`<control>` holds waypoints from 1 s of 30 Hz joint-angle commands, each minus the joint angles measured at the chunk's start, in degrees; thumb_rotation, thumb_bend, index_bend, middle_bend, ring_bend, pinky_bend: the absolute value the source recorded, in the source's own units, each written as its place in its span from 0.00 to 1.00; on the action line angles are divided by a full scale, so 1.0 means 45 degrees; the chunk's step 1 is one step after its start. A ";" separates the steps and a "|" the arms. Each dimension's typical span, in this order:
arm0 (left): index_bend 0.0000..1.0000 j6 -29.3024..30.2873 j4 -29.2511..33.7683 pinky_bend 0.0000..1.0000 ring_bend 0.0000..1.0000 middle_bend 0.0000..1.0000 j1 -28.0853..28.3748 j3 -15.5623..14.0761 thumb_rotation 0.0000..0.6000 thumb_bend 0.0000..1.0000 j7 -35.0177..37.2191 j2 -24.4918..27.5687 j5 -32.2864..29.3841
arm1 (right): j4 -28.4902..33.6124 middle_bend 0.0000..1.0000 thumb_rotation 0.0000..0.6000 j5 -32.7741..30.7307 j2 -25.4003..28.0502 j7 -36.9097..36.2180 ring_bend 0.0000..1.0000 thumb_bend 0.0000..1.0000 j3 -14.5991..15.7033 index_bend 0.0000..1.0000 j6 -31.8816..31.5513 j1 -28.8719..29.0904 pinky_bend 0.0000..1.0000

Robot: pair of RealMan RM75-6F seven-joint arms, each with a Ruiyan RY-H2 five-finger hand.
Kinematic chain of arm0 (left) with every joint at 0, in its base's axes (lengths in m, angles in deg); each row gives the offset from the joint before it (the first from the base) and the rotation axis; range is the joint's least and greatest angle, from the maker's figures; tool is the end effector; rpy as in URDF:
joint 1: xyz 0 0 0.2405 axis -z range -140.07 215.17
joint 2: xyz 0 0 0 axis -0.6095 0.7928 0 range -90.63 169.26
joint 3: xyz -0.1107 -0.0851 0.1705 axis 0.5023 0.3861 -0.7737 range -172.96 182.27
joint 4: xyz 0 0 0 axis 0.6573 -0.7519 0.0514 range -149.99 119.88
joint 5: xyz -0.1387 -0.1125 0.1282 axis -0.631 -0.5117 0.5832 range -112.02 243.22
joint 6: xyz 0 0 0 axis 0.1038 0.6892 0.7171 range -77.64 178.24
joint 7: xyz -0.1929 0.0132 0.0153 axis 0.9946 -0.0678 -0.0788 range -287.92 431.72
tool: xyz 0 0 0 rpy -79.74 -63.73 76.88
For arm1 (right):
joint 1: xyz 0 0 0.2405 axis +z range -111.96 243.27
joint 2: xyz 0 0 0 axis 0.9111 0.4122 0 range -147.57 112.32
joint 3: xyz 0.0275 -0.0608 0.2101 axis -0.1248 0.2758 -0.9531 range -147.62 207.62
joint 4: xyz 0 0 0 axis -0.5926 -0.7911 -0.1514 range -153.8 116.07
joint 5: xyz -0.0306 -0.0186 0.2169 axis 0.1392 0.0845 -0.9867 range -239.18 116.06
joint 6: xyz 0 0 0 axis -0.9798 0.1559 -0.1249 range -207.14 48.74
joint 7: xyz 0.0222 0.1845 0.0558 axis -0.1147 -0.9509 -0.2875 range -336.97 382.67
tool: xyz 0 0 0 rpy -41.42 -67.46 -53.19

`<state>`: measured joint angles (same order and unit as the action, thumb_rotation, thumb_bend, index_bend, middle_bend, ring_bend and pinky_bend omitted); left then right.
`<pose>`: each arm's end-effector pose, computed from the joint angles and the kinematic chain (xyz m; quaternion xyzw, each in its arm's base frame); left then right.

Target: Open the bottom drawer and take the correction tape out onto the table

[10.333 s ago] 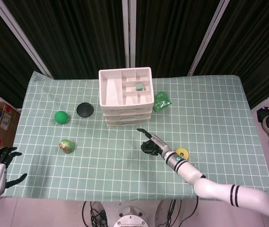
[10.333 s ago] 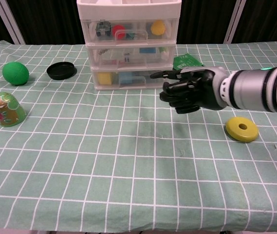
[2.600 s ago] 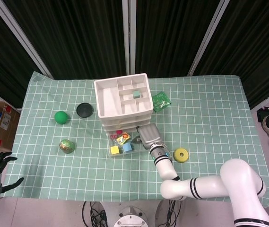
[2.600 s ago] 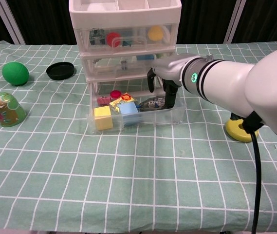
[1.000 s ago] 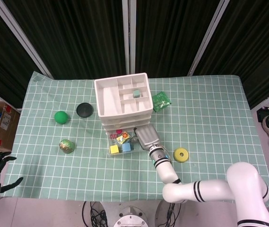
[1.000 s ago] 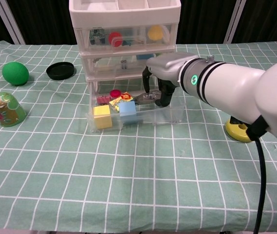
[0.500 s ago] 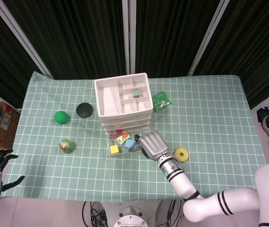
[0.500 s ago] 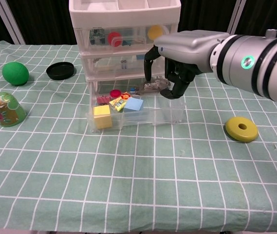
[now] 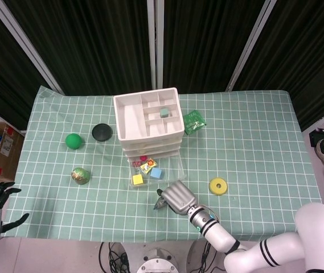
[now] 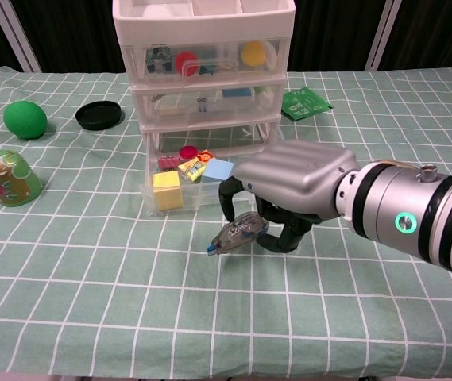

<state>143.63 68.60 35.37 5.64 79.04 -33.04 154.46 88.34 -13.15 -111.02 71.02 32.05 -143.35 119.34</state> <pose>-0.3046 0.1856 0.1215 -0.5400 -0.4118 -0.4289 0.5956 -0.0351 -0.2486 -0.1028 0.8563 -0.2962 0.2772 0.3196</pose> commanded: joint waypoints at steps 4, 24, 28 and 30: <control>0.33 0.0005 -0.0004 0.19 0.15 0.22 -0.0002 0.0004 1.00 0.00 -0.0001 -0.0011 0.0010 | 0.0153 0.90 1.00 0.0260 0.0147 -0.0177 0.97 0.21 0.0126 0.02 0.0112 -0.0217 1.00; 0.33 -0.0240 -0.0098 0.19 0.15 0.22 0.0471 0.0183 1.00 0.00 -0.0593 -0.0273 0.0301 | 0.0743 0.13 1.00 0.7464 0.5227 -0.5008 0.02 0.33 0.2827 0.01 -0.7051 -0.6455 0.04; 0.33 -0.0334 -0.0050 0.19 0.15 0.22 0.0596 0.0183 1.00 0.00 -0.0977 -0.0362 0.0381 | -0.0540 0.03 1.00 0.8153 0.5374 -0.6182 0.00 0.33 0.2979 0.00 -0.8830 -0.8164 0.00; 0.33 -0.0355 -0.0018 0.19 0.15 0.22 0.0641 0.0195 1.00 0.00 -0.1187 -0.0387 0.0396 | -0.1176 0.03 1.00 0.8320 0.5415 -0.7175 0.00 0.33 0.3022 0.00 -0.9429 -0.8946 0.00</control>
<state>142.15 68.40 38.07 6.48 74.17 -34.66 156.15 87.64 21.43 -88.09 44.35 44.32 -181.49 84.24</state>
